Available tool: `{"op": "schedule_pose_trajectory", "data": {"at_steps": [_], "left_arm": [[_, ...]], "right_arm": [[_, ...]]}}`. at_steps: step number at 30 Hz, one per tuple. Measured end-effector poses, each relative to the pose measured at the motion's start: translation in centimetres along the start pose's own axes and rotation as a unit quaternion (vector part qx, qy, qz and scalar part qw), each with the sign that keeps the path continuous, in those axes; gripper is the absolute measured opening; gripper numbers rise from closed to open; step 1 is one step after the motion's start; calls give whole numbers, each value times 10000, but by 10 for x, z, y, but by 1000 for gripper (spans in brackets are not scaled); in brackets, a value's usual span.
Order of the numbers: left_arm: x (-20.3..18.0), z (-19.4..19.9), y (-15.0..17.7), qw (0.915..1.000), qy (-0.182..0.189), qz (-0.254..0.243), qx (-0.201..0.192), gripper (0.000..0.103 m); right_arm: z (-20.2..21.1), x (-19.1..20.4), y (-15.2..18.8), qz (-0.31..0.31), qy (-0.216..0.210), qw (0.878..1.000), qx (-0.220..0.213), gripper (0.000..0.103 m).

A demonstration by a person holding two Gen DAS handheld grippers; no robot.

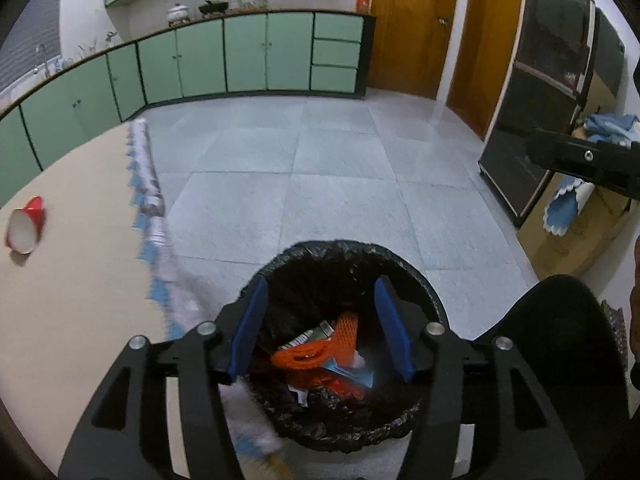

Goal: Collect trash
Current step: 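Move both open tools back over the two cups on the table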

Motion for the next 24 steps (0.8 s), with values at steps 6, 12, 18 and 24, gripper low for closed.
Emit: {"op": "schedule_pose_trajectory", "data": {"at_steps": [6, 12, 18, 24], "left_arm": [[60, 68, -3, 9960, -606, 432, -500, 82], [158, 141, 9, 9768, -1589, 1116, -909, 88], [239, 192, 17, 9511, -2521, 1361, -1157, 90], [296, 212, 26, 9338, -2944, 1587, -1271, 90]], "right_arm": [[4, 36, -10, 235, -296, 9992, -93, 61], [-25, 113, -14, 706, -872, 9937, 60, 71], [-67, 207, -14, 1304, -1439, 9809, 126, 90], [-122, 282, -13, 1754, -1802, 9677, 202, 97]]}}
Point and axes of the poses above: each gripper's, at about its wrist camera, not at the fingertips, and z roughly against the way its jaws point, x to its left, y to its underside, the point moved 7 cm from there along -z, roughly the way its jaws point, and after that the axes turned 7 degrees about -y, right-handed, at the moved point
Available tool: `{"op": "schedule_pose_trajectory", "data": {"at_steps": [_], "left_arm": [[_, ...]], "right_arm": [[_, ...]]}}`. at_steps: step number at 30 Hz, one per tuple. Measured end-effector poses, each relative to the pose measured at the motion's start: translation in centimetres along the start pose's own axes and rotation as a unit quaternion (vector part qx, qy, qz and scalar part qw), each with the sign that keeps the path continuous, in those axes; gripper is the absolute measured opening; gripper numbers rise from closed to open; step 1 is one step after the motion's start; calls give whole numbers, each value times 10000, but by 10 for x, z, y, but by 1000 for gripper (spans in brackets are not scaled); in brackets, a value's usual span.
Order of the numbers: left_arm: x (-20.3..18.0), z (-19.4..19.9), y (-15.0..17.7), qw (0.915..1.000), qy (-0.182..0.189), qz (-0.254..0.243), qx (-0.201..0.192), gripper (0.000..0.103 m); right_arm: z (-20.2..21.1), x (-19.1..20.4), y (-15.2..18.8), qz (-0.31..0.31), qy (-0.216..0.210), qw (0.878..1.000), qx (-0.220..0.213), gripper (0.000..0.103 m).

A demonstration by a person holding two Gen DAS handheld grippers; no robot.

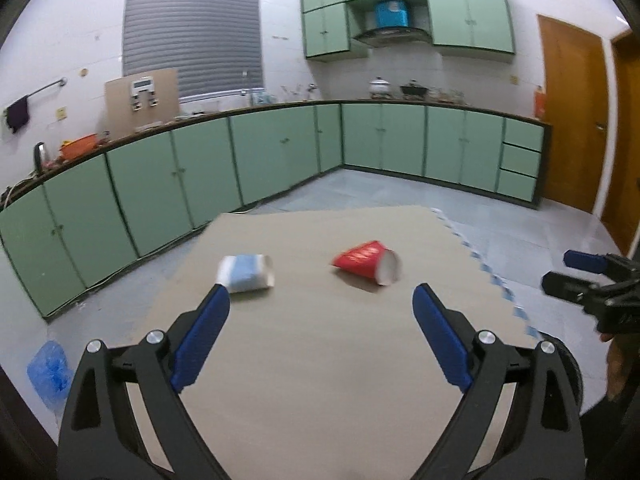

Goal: Collect trash
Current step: 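Move both open tools back over the two cups on the table, then grasp the red printed paper cup with the right tool while the left tool grasps the blue-and-white roll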

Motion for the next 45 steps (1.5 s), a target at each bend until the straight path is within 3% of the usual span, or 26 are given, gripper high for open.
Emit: {"op": "schedule_pose_trajectory", "data": {"at_steps": [8, 17, 25, 31, 32, 33, 45], "left_arm": [[47, -31, -2, 9990, -389, 148, -136, 90], [64, -102, 15, 9984, -247, 395, 306, 91], [82, -133, 19, 9971, -209, 610, 404, 91], [83, -140, 25, 9970, -181, 607, 447, 91], [82, -140, 26, 9970, -175, 595, 458, 91], [81, -141, 27, 9971, -174, 577, 466, 91], [78, -140, 29, 9970, -135, 585, 484, 91]], "right_arm": [[-95, 21, -14, 221, -122, 9995, 170, 97], [-161, 6, -16, 61, 129, 9988, 470, 97], [-205, -8, -16, -129, 231, 9962, 830, 97], [-224, -18, -13, -368, 104, 9937, 1052, 94], [-227, -19, -13, -454, 13, 9929, 1103, 78], [-229, -20, -11, -505, -87, 9913, 1208, 68], [-192, -14, -19, -329, -202, 9955, 868, 63]]}}
Point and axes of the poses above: each gripper's, at about its wrist camera, not at the fingertips, and z roughly against the way its jaws point, x to its left, y to its underside, the point moved 7 cm from there along -z, roughly the way its jaws point, and after that the axes turned 7 degrees about -y, right-handed, at the moved point
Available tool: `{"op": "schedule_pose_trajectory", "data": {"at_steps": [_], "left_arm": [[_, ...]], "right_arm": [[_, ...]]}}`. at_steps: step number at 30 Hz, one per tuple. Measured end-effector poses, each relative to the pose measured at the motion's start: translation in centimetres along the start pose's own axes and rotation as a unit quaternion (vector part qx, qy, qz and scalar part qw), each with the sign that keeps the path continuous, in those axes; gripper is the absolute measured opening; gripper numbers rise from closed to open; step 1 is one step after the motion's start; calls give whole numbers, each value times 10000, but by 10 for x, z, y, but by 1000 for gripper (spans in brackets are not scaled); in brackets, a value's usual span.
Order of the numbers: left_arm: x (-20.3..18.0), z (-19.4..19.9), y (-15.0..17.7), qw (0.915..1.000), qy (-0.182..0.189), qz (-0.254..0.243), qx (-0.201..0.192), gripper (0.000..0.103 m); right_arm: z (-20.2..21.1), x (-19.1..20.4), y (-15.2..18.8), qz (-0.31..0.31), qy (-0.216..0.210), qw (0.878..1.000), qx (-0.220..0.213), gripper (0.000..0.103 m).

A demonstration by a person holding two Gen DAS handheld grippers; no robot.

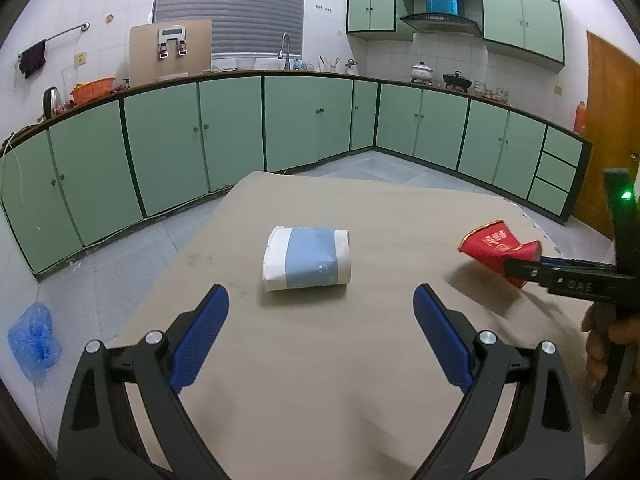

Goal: Collect trash
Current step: 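Grasp the red printed paper cup with the right tool while the left tool grasps the blue-and-white roll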

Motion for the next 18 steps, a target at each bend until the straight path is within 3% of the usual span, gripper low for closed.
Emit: {"op": "schedule_pose_trajectory", "data": {"at_steps": [7, 18], "left_arm": [[-2, -10, 0, 9997, 60, 113, 203, 91], [-4, -84, 4, 9935, -69, 150, 1127, 90]], "right_arm": [[31, 9, -3, -10, -50, 9996, -281, 63], [40, 17, -4, 131, -173, 9989, -406, 63]]}}
Point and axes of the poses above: each gripper's, at about its wrist camera, not at the fingertips, and z roughly against the way its jaws point, x to its left, y to its underside, the point moved 7 cm from there along -z, roughly the way its jaws point, and after that the axes turned 7 degrees about -y, right-handed, at the moved point
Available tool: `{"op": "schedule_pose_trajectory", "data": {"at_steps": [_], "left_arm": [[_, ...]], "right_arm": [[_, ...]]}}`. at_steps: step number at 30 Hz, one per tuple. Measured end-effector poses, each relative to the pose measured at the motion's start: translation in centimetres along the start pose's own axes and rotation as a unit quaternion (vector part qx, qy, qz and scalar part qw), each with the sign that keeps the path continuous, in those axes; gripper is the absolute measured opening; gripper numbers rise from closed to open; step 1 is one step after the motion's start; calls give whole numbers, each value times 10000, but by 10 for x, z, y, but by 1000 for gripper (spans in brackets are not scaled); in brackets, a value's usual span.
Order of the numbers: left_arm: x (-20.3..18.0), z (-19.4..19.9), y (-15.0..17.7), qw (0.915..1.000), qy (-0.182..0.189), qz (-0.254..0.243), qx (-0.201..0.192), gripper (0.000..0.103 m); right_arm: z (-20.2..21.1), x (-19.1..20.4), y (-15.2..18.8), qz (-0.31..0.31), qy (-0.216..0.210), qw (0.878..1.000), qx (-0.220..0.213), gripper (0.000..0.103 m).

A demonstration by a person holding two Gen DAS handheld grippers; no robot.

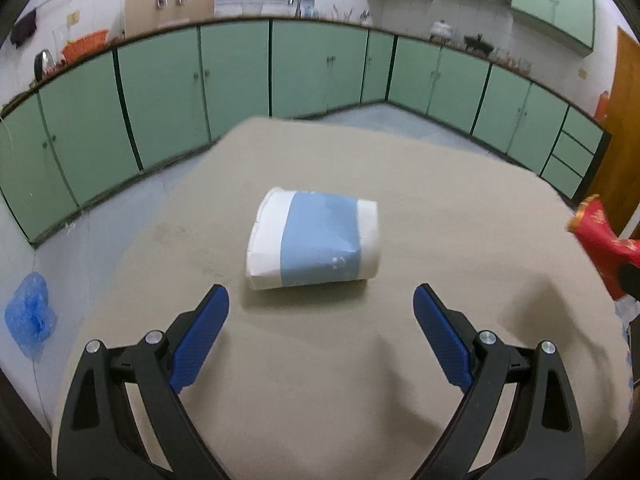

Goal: Collect trash
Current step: 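Grasp the red printed paper cup with the right tool while the left tool grasps the blue-and-white roll, then carry the cup and roll to the black bin and release both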

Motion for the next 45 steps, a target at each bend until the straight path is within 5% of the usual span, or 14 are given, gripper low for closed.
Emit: {"op": "schedule_pose_trajectory", "data": {"at_steps": [7, 9, 15, 28, 45], "left_arm": [[2, -23, -14, 9997, 33, 25, 241, 90], [4, -27, -14, 9995, 62, 83, 310, 73], [10, -10, -9, 9996, 138, 237, 93, 72], [-16, 118, -8, 9975, 51, -38, -710, 72], [-109, 268, 25, 9860, 799, -626, -1321, 72]], "right_arm": [[-6, -4, 3, -17, -46, 10000, 61, 62], [-6, -5, 3, -16, -43, 10000, 64, 62], [-4, -5, 3, 10, -44, 10000, 67, 62], [36, 1, 3, 36, -85, 9998, -151, 62], [196, 6, 24, 22, 288, 9966, -775, 62]]}}
Point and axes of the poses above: each gripper's, at about its wrist camera, not at the fingertips, and z roughly against the way its jaws point, x to its left, y to its underside, the point moved 7 cm from there along -z, roughly the way its jaws point, and after that the axes turned 7 degrees about -y, right-handed, at the moved point
